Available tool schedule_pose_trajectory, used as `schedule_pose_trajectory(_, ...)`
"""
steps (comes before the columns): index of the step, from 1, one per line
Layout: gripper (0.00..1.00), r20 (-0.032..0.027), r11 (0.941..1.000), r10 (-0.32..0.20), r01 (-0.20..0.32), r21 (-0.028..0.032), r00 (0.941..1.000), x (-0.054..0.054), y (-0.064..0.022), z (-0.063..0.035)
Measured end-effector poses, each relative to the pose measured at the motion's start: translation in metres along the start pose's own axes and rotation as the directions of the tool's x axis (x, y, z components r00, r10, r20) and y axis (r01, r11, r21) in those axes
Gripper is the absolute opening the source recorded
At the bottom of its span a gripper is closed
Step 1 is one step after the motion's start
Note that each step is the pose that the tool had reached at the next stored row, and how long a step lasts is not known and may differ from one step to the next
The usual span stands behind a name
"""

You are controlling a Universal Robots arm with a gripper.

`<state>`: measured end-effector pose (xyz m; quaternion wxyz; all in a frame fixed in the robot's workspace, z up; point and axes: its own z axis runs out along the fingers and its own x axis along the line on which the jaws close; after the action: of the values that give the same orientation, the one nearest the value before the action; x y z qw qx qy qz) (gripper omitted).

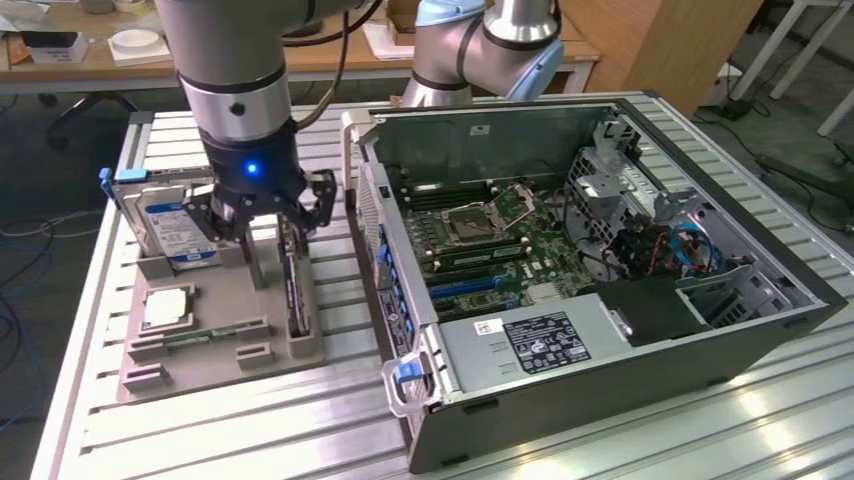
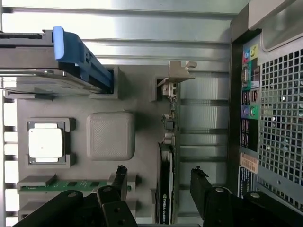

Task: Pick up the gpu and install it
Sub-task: 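Pick up the gpu and move the gpu toward the slot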

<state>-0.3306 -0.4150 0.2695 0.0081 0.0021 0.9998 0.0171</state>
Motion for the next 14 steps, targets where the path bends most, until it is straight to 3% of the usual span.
schedule_pose_trajectory(14,0.65,0.0001,1.0000,0.000,0.000,0.0000,1.0000,0.000,-0.0054,0.0228)
